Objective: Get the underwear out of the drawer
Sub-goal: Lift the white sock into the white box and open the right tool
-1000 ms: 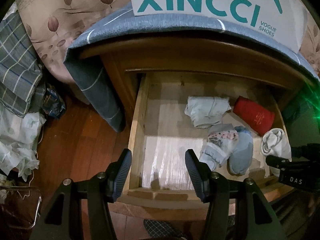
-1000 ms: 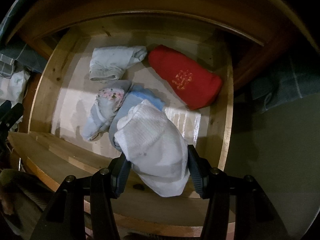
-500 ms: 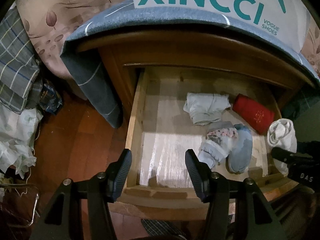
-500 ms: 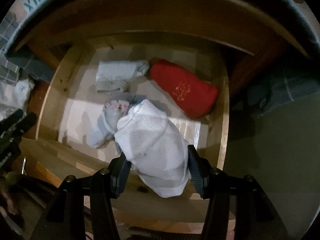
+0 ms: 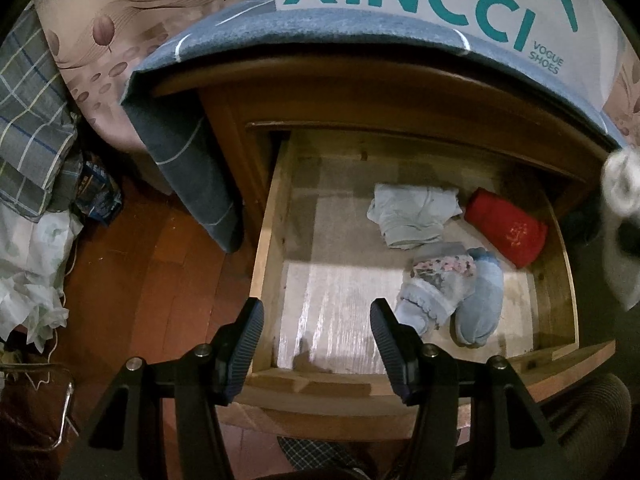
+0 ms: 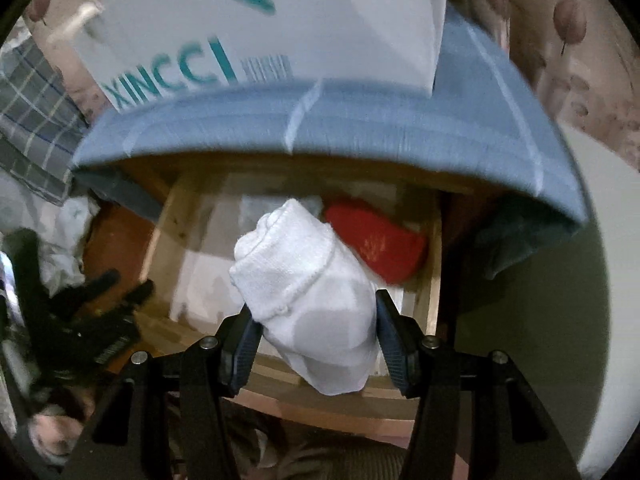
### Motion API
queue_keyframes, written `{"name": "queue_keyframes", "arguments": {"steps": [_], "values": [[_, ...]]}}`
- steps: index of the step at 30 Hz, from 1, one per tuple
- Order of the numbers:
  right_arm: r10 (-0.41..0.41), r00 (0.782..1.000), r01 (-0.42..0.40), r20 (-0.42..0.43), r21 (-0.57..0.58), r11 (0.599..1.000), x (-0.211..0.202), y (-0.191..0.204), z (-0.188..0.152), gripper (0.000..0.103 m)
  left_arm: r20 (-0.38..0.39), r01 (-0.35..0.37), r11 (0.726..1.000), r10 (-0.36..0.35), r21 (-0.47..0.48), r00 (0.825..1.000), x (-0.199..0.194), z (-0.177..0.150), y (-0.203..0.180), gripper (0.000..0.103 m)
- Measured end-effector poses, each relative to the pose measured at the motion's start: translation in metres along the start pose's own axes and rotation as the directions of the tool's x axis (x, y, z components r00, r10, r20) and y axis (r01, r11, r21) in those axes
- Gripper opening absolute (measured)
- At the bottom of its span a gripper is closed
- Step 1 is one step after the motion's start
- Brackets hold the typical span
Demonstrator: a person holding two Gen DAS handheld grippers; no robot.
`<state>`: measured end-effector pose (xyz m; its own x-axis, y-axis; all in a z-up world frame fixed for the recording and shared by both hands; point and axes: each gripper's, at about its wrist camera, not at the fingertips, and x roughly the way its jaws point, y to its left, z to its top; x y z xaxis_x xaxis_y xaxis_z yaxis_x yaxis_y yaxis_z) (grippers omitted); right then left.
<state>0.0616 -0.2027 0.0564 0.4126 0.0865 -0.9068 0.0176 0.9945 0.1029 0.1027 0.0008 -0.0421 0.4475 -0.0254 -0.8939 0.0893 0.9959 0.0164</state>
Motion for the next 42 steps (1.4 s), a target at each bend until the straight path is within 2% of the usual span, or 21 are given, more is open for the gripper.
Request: {"name": "queue_keyframes", "arguments": {"steps": [8,13,17,20,29,34,38,42], "values": [[0.017,0.992,-0.012,0.122,-0.039,0.999,-0.067,0.009,0.044,0.051,-0.006,0.0,1.0,0.0,0.004,1.0,0.002,0.0,-0.001,0.057],[0.02,0.976,-0.014,0.215,-0.033,0.999,-0.105,0.011,0.084,0.051,-0.009,0.002,1.0,-0.002,0.002,1.0,0.002,0.0,-0.001,0.057],[-0.004,0.965,0.013,0.263,-0.032,0.999,-0.119,0.012,0.115,0.051,-0.012,0.007,1.0,-0.007,-0.002,1.0,0.003,0.0,0.0,0.057],[-0.029,0.962,0.037,0.272,-0.025,0.999,-0.116,0.012,0.133,0.051,-0.015,0.012,1.0,-0.012,-0.005,1.0,0.003,0.0,0.0,0.057],[-0.129,0.967,0.131,0.222,0.002,0.991,-0.074,0.005,0.177,0.052,-0.025,0.031,0.999,-0.031,-0.018,0.999,0.004,0.001,0.002,0.057],[-0.152,0.972,0.15,0.177,0.024,0.988,-0.048,-0.003,0.191,0.043,-0.027,0.039,0.999,-0.04,-0.025,0.999,0.004,0.002,0.002,0.057],[-0.141,0.981,0.136,0.132,0.043,0.99,-0.028,-0.007,0.192,0.042,-0.03,0.046,0.998,-0.047,-0.033,0.998,0.005,0.002,0.004,0.057],[-0.153,0.98,0.153,0.124,0.01,0.988,-0.022,0.001,0.189,0.04,-0.032,0.05,0.998,-0.051,-0.036,0.998,0.005,0.002,0.004,0.057]]}}
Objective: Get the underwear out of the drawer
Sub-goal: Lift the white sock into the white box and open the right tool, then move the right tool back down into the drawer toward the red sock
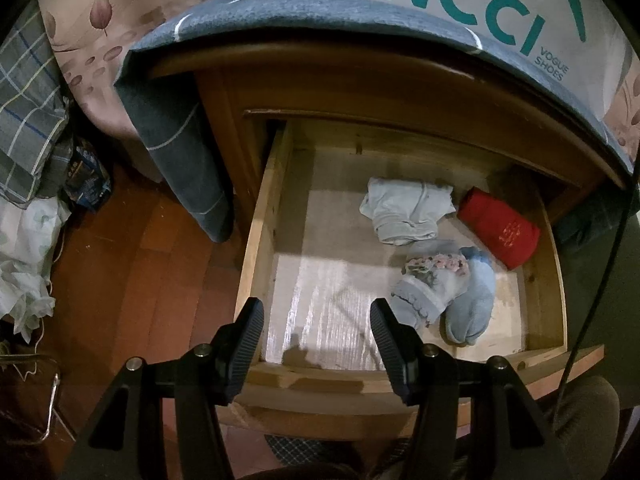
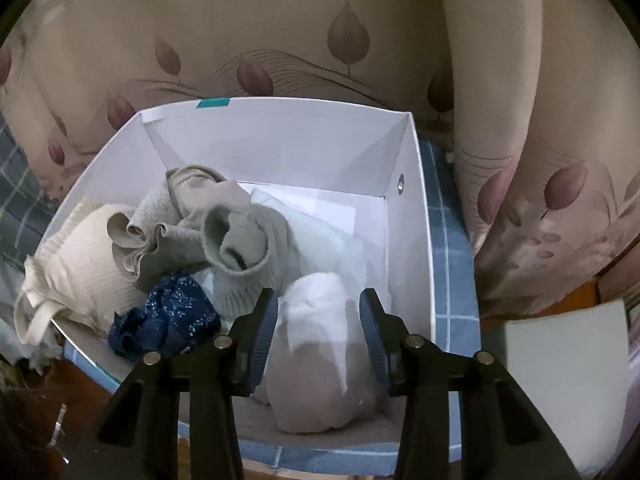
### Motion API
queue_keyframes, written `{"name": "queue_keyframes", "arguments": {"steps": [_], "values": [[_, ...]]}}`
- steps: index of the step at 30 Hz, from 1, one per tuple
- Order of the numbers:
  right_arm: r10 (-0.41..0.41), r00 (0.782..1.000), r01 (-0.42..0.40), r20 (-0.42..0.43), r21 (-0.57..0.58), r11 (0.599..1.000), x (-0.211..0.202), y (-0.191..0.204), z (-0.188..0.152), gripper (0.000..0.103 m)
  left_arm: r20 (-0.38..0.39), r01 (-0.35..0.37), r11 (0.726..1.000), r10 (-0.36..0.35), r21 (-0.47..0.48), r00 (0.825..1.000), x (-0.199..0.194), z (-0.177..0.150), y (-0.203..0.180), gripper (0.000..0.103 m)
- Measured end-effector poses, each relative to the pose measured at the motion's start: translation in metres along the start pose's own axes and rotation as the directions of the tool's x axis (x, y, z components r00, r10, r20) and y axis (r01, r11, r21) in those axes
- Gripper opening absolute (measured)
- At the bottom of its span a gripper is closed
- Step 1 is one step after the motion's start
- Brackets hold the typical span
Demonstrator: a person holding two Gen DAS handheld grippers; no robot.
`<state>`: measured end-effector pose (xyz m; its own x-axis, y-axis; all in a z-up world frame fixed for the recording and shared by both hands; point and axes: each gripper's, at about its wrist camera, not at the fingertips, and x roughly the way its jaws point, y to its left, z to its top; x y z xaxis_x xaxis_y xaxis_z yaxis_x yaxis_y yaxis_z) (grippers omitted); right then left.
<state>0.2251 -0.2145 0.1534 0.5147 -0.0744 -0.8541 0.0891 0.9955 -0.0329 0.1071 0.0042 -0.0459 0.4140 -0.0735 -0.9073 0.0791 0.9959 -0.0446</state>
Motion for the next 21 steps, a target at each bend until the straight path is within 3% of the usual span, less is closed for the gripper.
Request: {"name": "queue_keyframes", "arguments": {"steps": [5,9,15,21], "values": [[0.015,0.999,-0.014,0.029,-0.024,1.0,-0.017,0.008,0.0,0.04,-0.001,-0.001,1.0,0.001,-0.002,1.0,0.0,0.001,0.0,0.057],[0.072,0.996,-0.067,0.053,-0.084,0.994,-0.046,0.019,-0.013,0.042,-0.001,-0.003,1.0,0.003,-0.009,1.0,0.0,0.002,0.003,0.057],[0.151,0.988,-0.14,0.024,-0.261,0.955,-0.074,0.037,-0.071,0.047,-0.001,0.0,1.0,0.0,-0.025,1.0,-0.001,0.003,0.006,0.057],[0.135,0.986,-0.162,-0.096,-0.39,0.907,-0.044,0.041,-0.144,0.049,0.005,0.012,0.998,-0.011,-0.055,1.0,-0.002,0.003,0.012,0.057]]}}
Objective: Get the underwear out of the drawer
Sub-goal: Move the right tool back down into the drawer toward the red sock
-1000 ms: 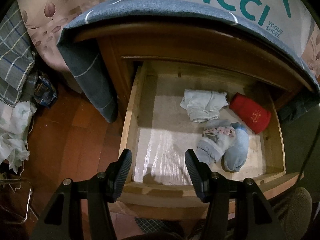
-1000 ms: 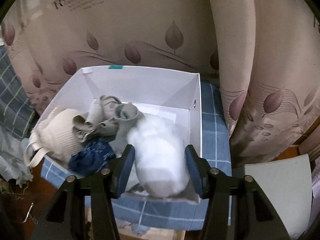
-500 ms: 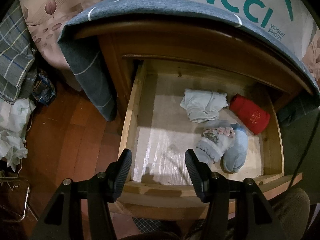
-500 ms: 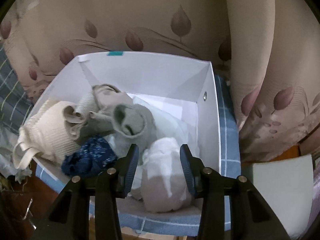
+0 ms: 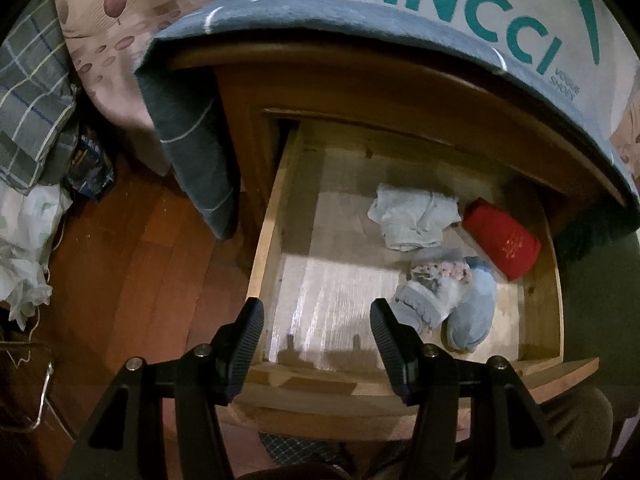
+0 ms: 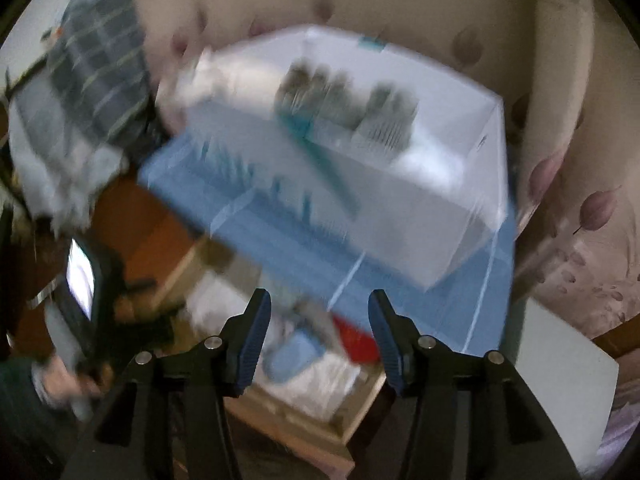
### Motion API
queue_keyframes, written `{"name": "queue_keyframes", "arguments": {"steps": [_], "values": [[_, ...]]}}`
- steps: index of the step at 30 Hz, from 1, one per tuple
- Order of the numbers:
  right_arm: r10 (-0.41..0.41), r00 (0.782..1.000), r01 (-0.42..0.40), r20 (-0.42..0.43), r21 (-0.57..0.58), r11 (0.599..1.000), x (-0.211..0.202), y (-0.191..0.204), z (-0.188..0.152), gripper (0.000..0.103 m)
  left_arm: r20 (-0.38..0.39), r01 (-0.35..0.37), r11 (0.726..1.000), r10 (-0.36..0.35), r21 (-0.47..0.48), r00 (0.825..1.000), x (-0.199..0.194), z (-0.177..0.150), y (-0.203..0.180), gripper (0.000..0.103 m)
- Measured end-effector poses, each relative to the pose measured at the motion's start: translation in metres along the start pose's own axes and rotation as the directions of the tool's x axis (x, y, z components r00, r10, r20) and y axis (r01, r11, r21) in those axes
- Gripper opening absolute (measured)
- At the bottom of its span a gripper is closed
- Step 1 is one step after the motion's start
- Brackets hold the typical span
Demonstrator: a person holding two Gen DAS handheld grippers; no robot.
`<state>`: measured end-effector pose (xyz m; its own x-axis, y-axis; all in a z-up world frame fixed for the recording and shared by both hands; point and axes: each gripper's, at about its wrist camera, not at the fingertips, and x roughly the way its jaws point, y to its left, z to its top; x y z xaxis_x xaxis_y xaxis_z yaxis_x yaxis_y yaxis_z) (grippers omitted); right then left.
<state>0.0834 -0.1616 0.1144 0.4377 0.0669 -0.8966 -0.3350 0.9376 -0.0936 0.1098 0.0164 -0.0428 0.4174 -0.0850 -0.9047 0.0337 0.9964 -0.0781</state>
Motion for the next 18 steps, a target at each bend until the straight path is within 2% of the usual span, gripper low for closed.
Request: {"name": "queue_keyframes", "arguments": {"steps": [2,6,11,18], "values": [[-0.007,0.998,0.006,-0.057,-0.026,1.0,0.023,0.005,-0.016,0.048,0.004,0.007,1.0,-0.007,-0.013,1.0,-0.001,0.0,0.003,0.057],[-0.057,0.992,0.046,-0.116,-0.093,0.995,0.069,0.009,-0.037,0.048,0.012,0.022,0.999,-0.022,-0.046,1.0,-0.003,0.001,0.01,0.057],[-0.13,0.982,0.102,-0.134,-0.196,0.975,0.124,0.013,-0.052,0.048,0.012,0.036,0.996,-0.035,-0.077,0.999,-0.004,0.001,0.017,0.057],[-0.226,0.964,0.17,-0.141,-0.329,0.929,0.183,0.01,-0.063,0.048,0.007,0.028,0.998,-0.027,-0.059,1.0,-0.002,0.002,0.013,0.057]]}}
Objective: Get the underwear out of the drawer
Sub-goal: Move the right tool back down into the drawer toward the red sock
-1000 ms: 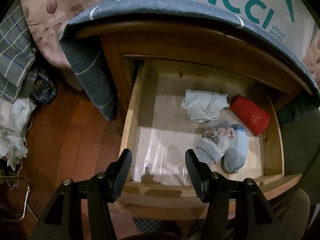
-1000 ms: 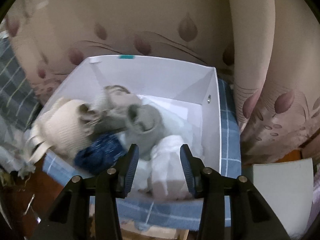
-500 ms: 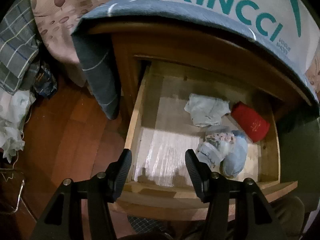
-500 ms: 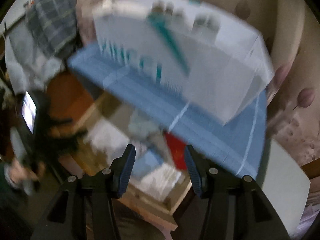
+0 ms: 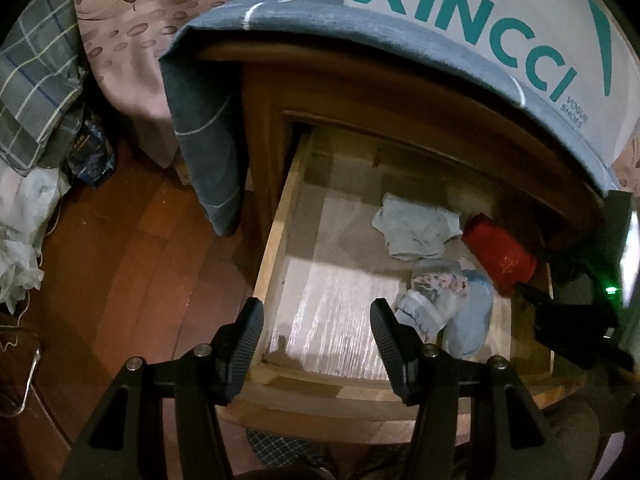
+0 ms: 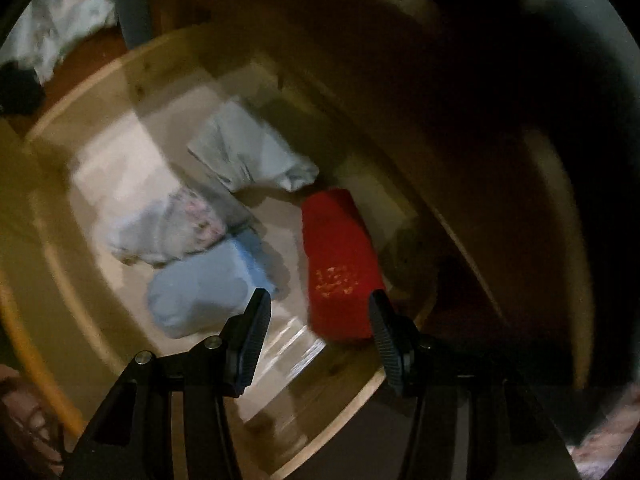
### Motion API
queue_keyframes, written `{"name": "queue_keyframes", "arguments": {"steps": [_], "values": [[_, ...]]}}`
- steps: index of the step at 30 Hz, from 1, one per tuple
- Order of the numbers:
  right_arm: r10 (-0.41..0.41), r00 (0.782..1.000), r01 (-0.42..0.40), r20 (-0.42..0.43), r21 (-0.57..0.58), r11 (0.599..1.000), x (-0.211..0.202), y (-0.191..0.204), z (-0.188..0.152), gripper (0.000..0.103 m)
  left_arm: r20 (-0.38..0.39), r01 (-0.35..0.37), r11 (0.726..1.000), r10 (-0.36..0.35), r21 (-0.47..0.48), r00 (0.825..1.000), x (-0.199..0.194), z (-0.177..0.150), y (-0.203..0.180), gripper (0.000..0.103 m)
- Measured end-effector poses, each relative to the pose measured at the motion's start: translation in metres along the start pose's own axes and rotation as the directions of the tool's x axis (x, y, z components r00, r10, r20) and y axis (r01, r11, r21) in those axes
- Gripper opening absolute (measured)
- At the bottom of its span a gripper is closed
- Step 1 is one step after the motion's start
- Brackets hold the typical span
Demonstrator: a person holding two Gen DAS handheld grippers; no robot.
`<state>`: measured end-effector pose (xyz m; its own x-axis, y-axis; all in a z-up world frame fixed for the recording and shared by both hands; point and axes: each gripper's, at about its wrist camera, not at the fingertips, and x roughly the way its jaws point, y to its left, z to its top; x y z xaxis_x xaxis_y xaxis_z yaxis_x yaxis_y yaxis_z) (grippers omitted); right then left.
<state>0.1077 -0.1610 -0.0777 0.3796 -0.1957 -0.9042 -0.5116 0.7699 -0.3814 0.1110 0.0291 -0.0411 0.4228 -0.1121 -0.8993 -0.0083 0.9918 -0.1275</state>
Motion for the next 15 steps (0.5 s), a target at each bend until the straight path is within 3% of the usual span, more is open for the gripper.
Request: {"name": "queue_keyframes", "arguments": {"steps": [7,15], "values": [[-0.087,0.996,0.088,0.013,-0.142,0.986,0.033,0.014,0.004,0.055,-0.011,-0.001,1.0,0.001,0.0,1.0,0.003,0.001,0.0,0.057],[-0.104,0.995,0.103,0.003,-0.172,0.98,0.062,0.012,0.008,0.059,-0.018,-0.002,1.0,0.002,0.002,1.0,0.005,0.0,0.0,0.057]]}}
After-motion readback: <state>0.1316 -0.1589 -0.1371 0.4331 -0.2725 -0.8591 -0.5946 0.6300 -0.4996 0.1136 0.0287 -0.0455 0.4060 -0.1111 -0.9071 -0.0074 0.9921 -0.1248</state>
